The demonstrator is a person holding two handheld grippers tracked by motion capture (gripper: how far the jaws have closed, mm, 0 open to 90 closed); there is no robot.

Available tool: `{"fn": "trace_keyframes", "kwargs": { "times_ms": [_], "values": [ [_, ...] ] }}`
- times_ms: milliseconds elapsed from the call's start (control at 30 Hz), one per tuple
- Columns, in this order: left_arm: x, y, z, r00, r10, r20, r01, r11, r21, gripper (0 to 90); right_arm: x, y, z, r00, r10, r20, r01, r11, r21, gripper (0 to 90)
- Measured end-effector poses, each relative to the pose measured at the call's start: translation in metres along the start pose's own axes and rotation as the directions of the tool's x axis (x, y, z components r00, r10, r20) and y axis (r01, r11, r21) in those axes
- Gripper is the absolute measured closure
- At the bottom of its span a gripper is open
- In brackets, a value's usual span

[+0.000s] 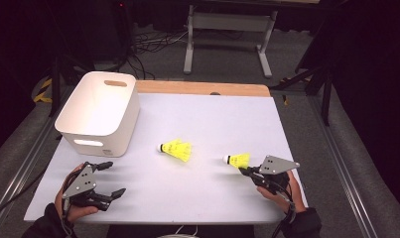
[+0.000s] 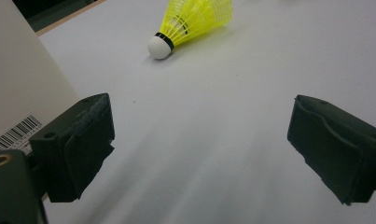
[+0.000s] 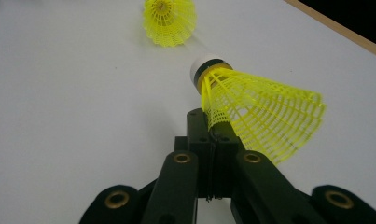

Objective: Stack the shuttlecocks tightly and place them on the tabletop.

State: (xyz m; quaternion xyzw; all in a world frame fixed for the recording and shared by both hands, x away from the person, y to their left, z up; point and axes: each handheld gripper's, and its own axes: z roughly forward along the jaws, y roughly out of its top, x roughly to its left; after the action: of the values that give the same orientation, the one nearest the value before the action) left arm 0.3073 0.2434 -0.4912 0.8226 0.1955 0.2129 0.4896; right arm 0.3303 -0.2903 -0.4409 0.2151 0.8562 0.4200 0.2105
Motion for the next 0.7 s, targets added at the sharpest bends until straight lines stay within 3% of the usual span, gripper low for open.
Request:
{"fn": "trace_keyframes", "kwargs": {
  "times_ms": [700],
  "values": [
    [-0.001, 0.0, 0.0, 1.0, 0.002, 0.003, -0.002, 1.0, -0.006, 7.9, 0.005, 0.011, 0.019, 1.0, -0.007, -0.006, 0.007, 1.0, -0.003, 89.6]
  ]
}}
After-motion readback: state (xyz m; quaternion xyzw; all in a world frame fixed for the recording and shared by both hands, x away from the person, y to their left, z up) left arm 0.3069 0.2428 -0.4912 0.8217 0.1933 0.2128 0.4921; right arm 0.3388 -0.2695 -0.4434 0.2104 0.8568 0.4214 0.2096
